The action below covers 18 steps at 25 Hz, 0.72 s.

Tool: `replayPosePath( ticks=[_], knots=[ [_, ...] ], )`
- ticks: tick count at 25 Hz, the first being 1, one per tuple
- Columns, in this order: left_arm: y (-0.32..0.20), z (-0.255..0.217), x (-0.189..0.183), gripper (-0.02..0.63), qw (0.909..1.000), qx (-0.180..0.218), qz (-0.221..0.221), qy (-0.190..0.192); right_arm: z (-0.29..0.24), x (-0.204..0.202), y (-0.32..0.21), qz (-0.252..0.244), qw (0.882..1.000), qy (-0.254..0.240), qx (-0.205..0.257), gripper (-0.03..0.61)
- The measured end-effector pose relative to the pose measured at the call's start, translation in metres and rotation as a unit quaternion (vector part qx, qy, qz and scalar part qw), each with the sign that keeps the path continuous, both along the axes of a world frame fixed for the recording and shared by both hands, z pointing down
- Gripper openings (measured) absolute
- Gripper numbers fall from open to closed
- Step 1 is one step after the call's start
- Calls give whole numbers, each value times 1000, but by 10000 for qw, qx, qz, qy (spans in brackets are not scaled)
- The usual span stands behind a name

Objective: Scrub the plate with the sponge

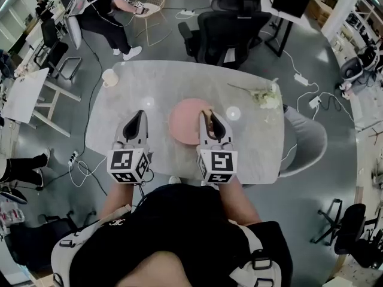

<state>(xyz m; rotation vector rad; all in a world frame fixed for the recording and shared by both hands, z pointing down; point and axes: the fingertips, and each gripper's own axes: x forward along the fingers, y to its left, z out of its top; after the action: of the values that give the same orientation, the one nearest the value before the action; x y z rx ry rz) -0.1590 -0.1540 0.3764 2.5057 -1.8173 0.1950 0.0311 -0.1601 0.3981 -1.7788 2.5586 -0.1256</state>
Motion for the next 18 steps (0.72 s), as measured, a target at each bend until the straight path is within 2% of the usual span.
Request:
replayPosePath(
  ticks=[6,12,18],
  knots=[
    [-6,8,7,5,9998,-169,98,77,3,4,-2,22,10000,-10,-26,69],
    [-12,11,13,5,9994,-257,176,124,-8,3,1,-258,9992,-215,219,69],
    [-20,17,24,5,9989,-319,339,59,-2,10,-6,-179,9996,-153,146,69]
  ],
)
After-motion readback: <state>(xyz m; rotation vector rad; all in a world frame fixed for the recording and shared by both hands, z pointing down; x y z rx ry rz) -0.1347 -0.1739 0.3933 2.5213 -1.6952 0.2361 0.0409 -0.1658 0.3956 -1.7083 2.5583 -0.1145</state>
